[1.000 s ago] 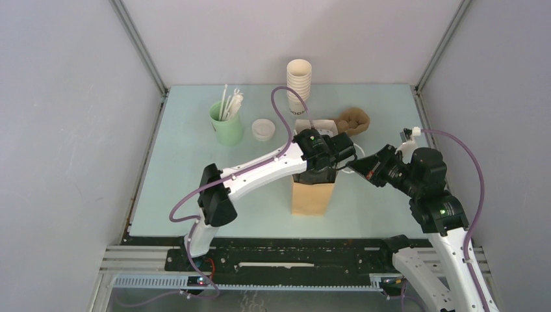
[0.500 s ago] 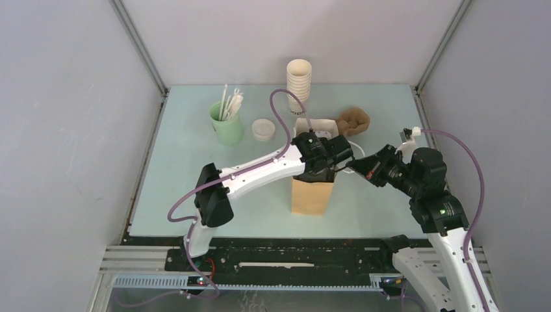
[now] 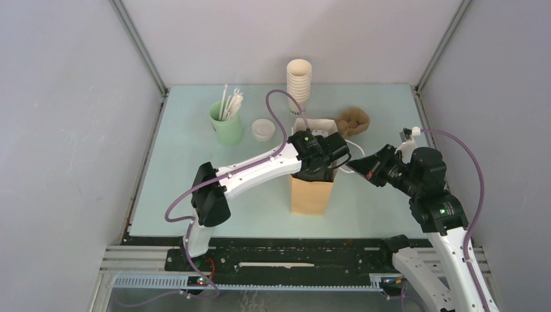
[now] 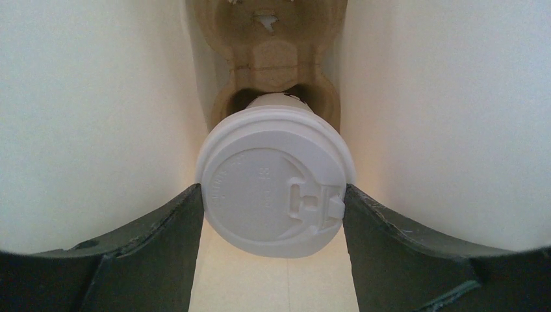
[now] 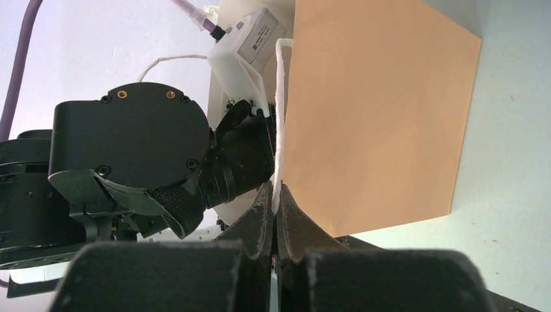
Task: Pack the takeout coffee
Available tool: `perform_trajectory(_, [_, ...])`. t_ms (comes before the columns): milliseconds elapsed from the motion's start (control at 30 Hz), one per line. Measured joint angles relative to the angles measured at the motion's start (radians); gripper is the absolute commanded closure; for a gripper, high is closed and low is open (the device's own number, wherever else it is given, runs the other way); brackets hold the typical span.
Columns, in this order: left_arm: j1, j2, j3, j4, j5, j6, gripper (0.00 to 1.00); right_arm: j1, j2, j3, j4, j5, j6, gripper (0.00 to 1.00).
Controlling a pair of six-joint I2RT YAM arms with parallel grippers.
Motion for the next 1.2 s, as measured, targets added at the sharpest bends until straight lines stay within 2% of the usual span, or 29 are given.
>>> perform_trajectory(567, [-0.010, -0.001, 0.017, -0.038, -0.077, -0.036, 0.88, 0.001, 0.004, 0.000, -0.001, -0.001, -0.004, 1.00])
perform_trajectory(933, [-0.015, -0.051, 0.016, -0.013, -0.182, -0.051, 0.87, 0.002, 0.006, 0.000, -0.001, -0.004, -0.003, 1.00])
perform_trajectory(1200, [-0.010, -0.053, -0.006, 0.008, -0.183, -0.051, 0.90, 0.002, 0.009, 0.000, -0.001, -0.004, -0.003, 1.00])
